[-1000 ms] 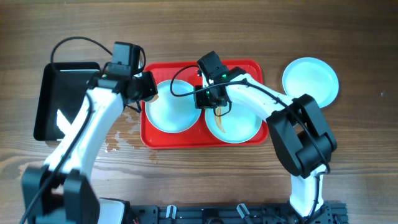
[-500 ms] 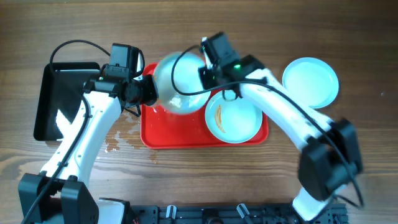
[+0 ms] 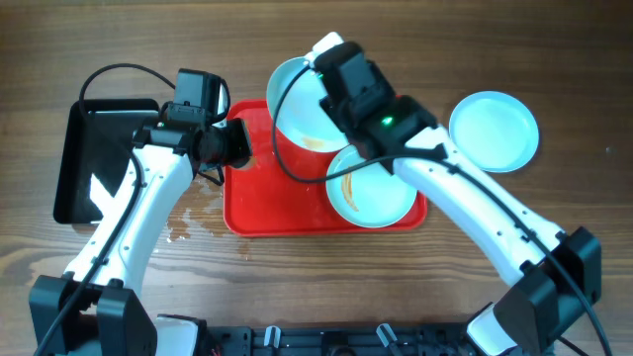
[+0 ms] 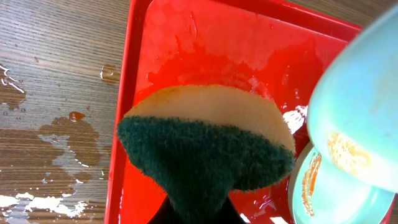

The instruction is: Clean dirty plates on tray and stack at the side

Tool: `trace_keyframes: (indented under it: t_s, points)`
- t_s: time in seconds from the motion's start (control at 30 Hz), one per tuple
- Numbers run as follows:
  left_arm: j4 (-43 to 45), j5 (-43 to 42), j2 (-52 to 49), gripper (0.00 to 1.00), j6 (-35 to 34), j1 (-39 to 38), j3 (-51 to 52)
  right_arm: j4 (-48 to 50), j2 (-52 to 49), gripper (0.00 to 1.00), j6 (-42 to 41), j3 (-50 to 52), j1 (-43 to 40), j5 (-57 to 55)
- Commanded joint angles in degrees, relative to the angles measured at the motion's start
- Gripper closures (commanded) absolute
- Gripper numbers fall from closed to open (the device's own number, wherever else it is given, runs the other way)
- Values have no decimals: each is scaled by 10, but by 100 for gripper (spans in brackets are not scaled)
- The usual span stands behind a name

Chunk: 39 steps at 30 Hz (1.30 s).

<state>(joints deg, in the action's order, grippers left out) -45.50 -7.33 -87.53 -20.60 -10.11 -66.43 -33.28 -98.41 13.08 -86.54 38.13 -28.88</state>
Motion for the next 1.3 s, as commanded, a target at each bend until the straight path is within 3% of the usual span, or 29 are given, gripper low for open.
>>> trace_keyframes:
  t_s: [0.0, 0.33, 0.53, 0.77, 0.87, 1.03, 1.2, 1.27]
  points:
    - [-6, 10, -2, 96, 6, 3, -5, 27, -15, 96, 42, -3, 33, -130]
    - [-15, 12, -2, 96, 5, 4, -5, 81, -63, 96, 97, -1, 78, -308]
    - [-15, 12, -2, 96, 5, 4, -5, 99, -77, 96, 107, -1, 96, -331]
    - [-17, 12, -2, 96, 5, 4, -5, 77, -78, 96, -13, -1, 104, -314]
    - [-19, 12, -2, 96, 5, 4, -5, 18, -78, 96, -105, -1, 87, -207]
    - [-20, 9, -2, 96, 5, 4, -5, -61, -78, 96, -248, -1, 28, 80]
    - [-14, -41, -2, 96, 5, 4, -5, -65, -79, 96, -317, -1, -25, 328]
    - [-3, -82, -2, 96, 5, 2, -5, -64, -83, 96, -331, 3, -29, 348]
